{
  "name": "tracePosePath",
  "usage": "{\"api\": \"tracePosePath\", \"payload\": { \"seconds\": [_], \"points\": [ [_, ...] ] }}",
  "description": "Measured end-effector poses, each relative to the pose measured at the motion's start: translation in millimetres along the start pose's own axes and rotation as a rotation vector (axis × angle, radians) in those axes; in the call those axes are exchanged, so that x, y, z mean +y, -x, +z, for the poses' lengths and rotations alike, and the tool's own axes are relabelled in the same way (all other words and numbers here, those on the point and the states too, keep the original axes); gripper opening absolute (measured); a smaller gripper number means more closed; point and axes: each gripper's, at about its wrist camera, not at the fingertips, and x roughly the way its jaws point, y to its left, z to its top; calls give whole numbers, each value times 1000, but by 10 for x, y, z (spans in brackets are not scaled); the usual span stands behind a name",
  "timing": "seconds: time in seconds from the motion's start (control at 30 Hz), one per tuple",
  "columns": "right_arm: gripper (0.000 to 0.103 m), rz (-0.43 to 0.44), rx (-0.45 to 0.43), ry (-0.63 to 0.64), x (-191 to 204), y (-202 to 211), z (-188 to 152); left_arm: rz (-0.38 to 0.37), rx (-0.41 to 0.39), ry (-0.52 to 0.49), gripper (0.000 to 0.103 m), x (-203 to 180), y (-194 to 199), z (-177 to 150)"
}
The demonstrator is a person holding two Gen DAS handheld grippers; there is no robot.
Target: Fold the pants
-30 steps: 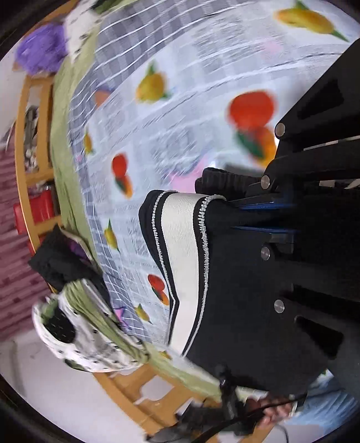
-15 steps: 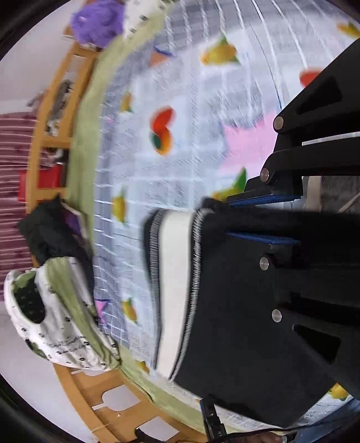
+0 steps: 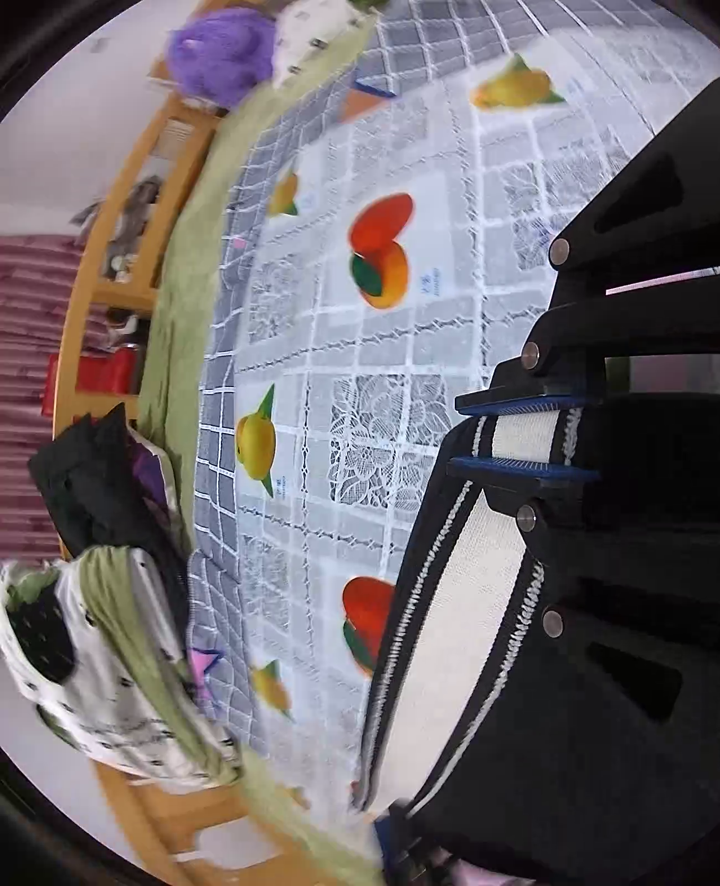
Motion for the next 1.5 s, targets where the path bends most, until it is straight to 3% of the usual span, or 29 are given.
{"api": "tracePosePath", "payload": {
  "seconds": [0.1, 0.13, 0.27, 0.33, 0.43, 0.6, 0.67, 0.73, 0.87, 1.0, 1.03, 1.07, 1.13, 1.2, 1.3, 1.4, 1.5],
  "points": [
    [14, -50, -24, 59, 104, 109, -15, -19, 23, 19, 55, 0, 97, 10],
    [14, -45, -29, 52, 102, 171, -15, -70, 41, 39, 55, 17, 175, -19],
    [15, 132, -36, -3, 114, 641, -206, -163, 105, -39, 55, -135, 408, -323],
    [14, 113, 19, 76, 249, 709, -436, -202, 144, -37, 55, -196, 540, -626],
    [15, 57, -33, 131, 334, 988, -847, -236, 124, -26, 55, -223, 793, -993],
    [16, 94, 46, 55, 255, 1273, -1235, -169, 53, -64, 56, -166, 1353, -1462],
    [17, 66, 40, 53, 238, 1407, -1382, -141, 55, -72, 56, -82, 1619, -1608],
    [17, 93, 52, 11, 184, 1549, -1557, -134, 68, -85, 56, -27, 1768, -1766],
    [17, 115, 36, -113, 33, 1706, -1792, 3, 79, -146, 54, -71, 1717, -1989],
    [17, 142, 40, -133, 44, 1725, -1811, 61, 58, -164, 52, -154, 1560, -1936],
    [17, 134, 39, -121, 67, 1725, -1801, 116, 56, -190, 49, -198, 1480, -1913],
    [17, 123, 36, -103, 105, 1727, -1794, 151, 51, -207, 26, -225, 1436, -1890],
    [17, 118, 33, -83, 165, 1732, -1781, 129, -12, -143, 15, -166, 1536, -1850],
    [17, 112, 19, -68, 205, 1763, -1770, 55, -69, -19, 14, 23, 1675, -1813],
    [17, 115, 14, -66, 224, 1745, -1766, 51, 5, 29, 15, 108, 1464, -1940],
    [17, 112, 74, -33, 282, 1617, -1804, 55, -8, -2, 27, 81, 1505, -2029],
    [17, 132, 60, 17, 310, 1705, -1782, 29, 7, 26, 27, 162, 1674, -2080]
  ]
}}
